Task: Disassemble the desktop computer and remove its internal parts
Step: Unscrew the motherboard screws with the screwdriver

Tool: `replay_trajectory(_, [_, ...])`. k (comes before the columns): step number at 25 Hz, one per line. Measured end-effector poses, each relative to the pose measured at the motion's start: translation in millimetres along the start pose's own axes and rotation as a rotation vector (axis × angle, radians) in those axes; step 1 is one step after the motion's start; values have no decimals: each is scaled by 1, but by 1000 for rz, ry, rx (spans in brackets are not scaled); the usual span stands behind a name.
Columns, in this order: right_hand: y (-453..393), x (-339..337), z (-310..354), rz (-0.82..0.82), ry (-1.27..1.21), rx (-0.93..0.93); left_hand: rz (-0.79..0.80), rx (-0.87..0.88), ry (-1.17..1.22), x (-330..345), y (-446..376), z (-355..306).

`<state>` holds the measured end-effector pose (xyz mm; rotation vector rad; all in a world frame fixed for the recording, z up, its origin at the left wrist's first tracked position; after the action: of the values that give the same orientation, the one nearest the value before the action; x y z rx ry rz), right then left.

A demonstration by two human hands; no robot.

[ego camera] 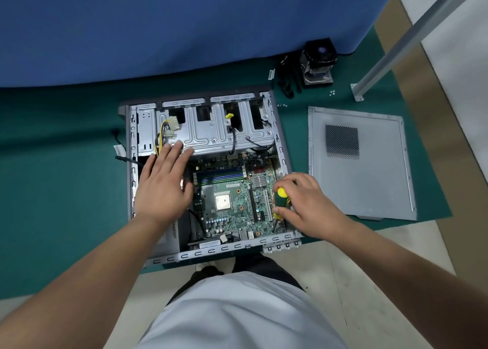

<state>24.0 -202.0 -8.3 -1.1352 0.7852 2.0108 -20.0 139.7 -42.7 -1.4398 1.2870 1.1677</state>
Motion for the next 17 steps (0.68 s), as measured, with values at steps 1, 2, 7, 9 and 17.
replay_trajectory(1, [0,1,0,2,2,-1,-1,-1,0,1,0,0])
replay_trajectory(2, [-1,1,-1,4,1,0,-4,-3,-1,1,0,1])
replay_trajectory(7, [-2,0,-1,21,-7,4,-21,-10,9,1,0,1])
replay_trajectory(9, [-1,-1,0,26,-12,5,-25,-10,15,1,1,1])
replay_trajectory(17, [0,-2,2,41,-11,10,-36,-8,19,3,1,2])
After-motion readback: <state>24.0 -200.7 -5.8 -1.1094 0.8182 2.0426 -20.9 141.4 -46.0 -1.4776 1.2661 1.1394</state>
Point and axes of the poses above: each hand's wrist, its own y-axis away from the middle knuckle, its own x-axis out of the palm, z = x × y, the point moved 1 cm from there along -y, towards the middle knuckle, and after that the axes turned 4 degrees about -z, right-handed, at the moved point
